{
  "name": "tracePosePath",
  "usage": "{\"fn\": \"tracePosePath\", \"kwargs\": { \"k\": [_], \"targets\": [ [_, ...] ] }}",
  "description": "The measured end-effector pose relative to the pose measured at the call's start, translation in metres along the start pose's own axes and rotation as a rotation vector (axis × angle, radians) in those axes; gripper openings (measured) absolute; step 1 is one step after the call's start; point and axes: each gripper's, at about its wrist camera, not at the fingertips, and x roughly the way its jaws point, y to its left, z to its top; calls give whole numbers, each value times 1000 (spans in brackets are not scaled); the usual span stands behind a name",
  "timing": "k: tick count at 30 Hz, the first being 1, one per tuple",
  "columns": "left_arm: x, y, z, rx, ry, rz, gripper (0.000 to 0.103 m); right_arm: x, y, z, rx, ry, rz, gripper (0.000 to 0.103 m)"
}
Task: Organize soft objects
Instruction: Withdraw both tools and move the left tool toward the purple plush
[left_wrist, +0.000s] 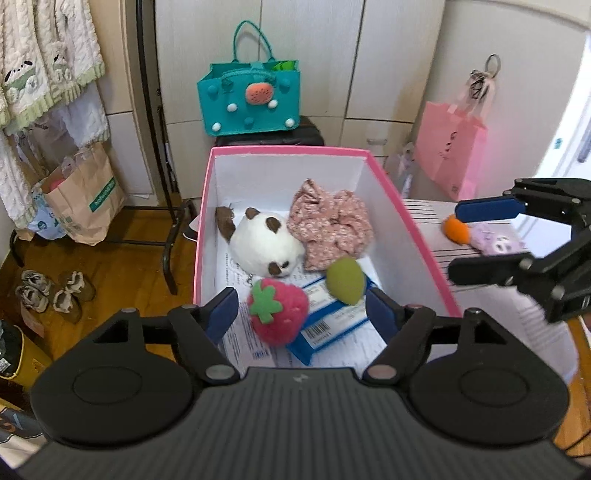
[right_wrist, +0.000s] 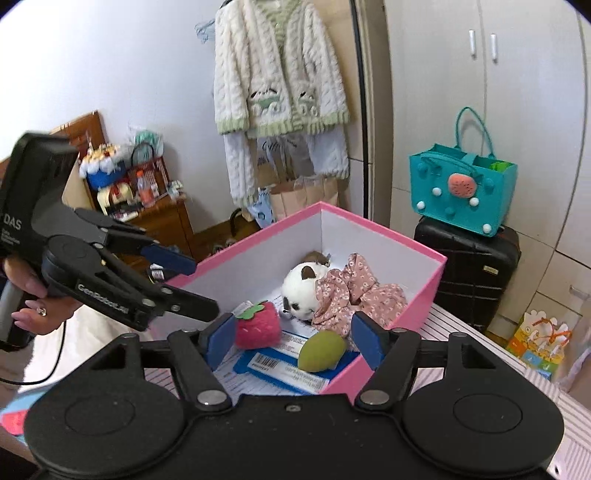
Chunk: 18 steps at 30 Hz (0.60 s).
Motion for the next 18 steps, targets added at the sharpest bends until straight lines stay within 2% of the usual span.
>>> {"fn": "tracePosePath", "kwargs": {
  "k": [7,12,18],
  "targets": [
    [-44,-13,-12,19,-35,-71,84,-53,8,-15,10,-34,-58,74],
    [-70,-36,-23,95,-72,-90,86,-90,13,-36,10,-60,-89,79],
    [-81,-79,-33,201,-47,-173,87,-128,13,-71,30,-64,-137,79]
  ]
}}
